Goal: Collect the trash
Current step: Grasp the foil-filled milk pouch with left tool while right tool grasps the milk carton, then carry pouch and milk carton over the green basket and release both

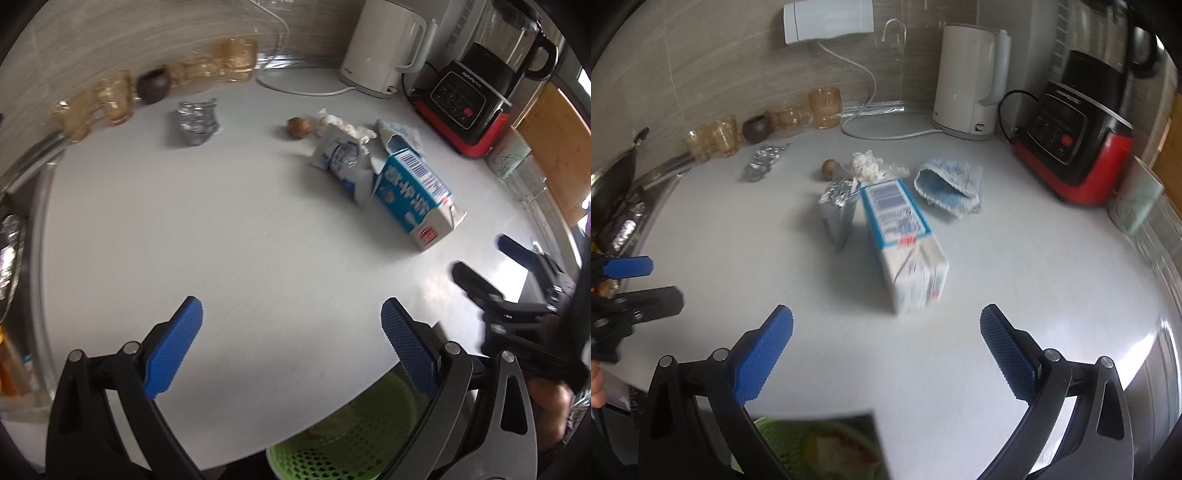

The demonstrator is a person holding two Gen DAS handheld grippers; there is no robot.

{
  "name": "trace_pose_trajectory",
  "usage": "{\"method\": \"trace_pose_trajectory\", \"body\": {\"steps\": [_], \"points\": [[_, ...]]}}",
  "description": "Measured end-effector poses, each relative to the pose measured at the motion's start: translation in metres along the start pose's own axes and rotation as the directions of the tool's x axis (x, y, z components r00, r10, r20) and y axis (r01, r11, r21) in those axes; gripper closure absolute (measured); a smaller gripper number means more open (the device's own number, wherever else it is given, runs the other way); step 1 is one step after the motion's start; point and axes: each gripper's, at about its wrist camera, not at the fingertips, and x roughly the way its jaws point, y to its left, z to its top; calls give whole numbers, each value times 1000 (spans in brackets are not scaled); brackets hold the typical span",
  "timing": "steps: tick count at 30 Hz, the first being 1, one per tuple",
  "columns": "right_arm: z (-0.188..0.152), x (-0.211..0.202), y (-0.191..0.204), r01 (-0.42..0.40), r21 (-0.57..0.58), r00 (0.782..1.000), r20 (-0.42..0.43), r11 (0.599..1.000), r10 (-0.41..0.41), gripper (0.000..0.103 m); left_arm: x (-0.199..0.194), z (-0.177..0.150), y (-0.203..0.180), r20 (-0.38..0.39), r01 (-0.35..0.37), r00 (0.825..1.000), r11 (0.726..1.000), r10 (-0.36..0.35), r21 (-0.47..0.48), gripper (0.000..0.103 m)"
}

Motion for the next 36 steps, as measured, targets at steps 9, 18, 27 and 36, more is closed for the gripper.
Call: {"method": "trace_pose_trajectory", "body": {"steps": [9,18,27,36], "points": [[23,63,-14,-32,-64,999,-33,997,30,39,36,40,-9,-8,36,999,999,-37,-35,10],[12,53,-47,-46,65,998,-35,997,49,61,68,72,-36,11,20,1000,999,-19,-48,10],[0,19,-76,-35,146,999,1,989,35,61,125,107,-69,-4,-88,996,992,88,-88,11],[-3,10,-84,-67,190,998,28,979,63,61,147,116,-70,-39,-88,996,989,84,-115,87]]}}
